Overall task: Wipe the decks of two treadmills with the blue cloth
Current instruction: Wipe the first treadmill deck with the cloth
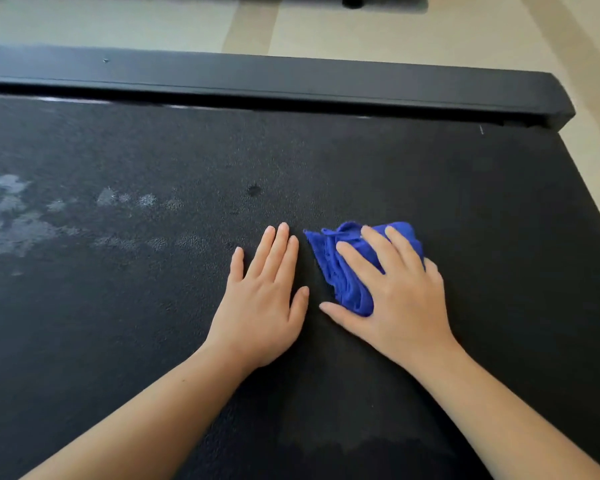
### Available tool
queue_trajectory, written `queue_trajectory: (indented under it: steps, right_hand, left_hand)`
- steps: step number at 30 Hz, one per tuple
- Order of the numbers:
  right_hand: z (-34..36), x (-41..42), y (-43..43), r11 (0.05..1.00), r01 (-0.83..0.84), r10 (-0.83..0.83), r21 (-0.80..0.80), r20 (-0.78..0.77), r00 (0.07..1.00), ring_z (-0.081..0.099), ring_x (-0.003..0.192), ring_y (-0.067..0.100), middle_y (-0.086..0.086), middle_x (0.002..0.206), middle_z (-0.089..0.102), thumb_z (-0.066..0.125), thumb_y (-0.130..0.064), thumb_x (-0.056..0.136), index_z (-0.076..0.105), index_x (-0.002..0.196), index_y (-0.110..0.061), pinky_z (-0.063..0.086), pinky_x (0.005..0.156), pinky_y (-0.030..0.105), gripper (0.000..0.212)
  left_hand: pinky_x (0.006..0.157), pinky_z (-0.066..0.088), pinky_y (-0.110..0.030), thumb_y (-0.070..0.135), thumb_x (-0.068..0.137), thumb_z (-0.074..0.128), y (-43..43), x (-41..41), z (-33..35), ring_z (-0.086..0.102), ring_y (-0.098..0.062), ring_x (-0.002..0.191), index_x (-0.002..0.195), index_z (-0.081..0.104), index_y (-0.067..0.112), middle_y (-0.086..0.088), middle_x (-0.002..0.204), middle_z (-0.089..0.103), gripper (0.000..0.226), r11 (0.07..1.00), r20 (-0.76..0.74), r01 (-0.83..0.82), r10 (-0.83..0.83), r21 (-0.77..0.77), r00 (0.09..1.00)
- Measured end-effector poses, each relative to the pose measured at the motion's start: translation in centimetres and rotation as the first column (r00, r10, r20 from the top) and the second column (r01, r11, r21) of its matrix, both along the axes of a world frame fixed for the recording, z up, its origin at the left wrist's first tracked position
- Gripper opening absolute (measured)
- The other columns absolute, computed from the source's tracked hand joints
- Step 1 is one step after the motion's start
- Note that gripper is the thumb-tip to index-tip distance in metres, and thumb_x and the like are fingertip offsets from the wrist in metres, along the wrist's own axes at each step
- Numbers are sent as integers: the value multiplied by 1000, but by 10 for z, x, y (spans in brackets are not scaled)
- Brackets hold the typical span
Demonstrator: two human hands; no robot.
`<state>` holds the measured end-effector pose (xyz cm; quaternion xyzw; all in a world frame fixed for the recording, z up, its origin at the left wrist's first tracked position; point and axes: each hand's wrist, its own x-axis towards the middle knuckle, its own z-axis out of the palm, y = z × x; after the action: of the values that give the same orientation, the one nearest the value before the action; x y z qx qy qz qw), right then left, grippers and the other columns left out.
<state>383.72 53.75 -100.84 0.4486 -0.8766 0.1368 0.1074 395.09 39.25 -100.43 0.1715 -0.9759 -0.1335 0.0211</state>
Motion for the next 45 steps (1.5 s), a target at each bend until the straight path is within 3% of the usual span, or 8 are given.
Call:
queue_trajectory:
  steps: [5,11,18,24,29,36,39,45]
  right_hand:
    - [4,-51,-49,995,95,-94,-15,63,994,43,127,32,5,133,53,49,-67,74,60,123,-26,43,87,53,65]
    - [10,-156,-132,958,250,-269,140,136,954,29,130,27,2,139,39,44,-70,81,43,135,-31,33,96,48,66]
    - [12,-125,-96,966,199,-219,167,114,969,28,133,26,3,141,38,42,-71,80,41,137,-28,35,95,50,71]
    - [6,-22,-6,993,102,-101,56,-20,995,49,122,36,11,128,57,37,-69,75,61,120,-20,48,80,52,71]
    - [11,-58,-42,991,123,-125,48,46,991,41,128,32,6,137,49,41,-69,77,55,128,-27,42,89,53,68]
    - [12,-146,-139,939,292,-321,184,157,934,25,134,27,2,145,34,43,-67,85,38,138,-29,33,97,49,66]
    - [10,-113,-107,963,229,-248,142,131,960,26,135,27,3,145,36,45,-64,84,41,137,-29,35,95,50,64]
    - [9,40,25,985,155,-159,81,51,986,49,121,34,11,129,56,39,-59,76,61,122,-22,48,80,51,63]
  left_hand:
    - [103,19,-53,38,89,26,-1,-1,-4,24,-27,138,139,36,1,-12,149,28,62,995,-10,13,-14,-98,1000]
    - [109,4,-47,43,92,19,-4,1,-3,2,-17,142,145,17,10,-4,154,9,63,997,-16,-2,0,-83,1000]
    - [103,21,-53,39,90,30,-2,1,-4,23,-22,138,139,38,6,-8,149,31,60,992,1,1,-1,-125,1000]
    - [109,-10,-38,49,86,6,0,1,0,-15,-13,140,146,1,15,3,152,-11,69,1000,8,-6,6,-16,1000]
    - [106,14,-49,41,90,26,-1,0,-1,18,-23,140,142,32,6,-7,151,23,63,998,12,-1,1,-56,1000]
    - [109,-10,-38,48,88,11,-2,2,0,-14,-9,140,146,5,17,5,154,-7,66,1000,-7,-24,24,7,1000]
    - [110,-3,-41,46,88,13,-1,3,5,-5,-14,142,147,15,13,1,154,-1,67,1000,33,-15,16,-5,999]
    - [109,-15,-37,52,75,-10,1,1,5,-30,-5,133,147,-7,18,9,144,-29,80,1000,104,-19,20,-9,994]
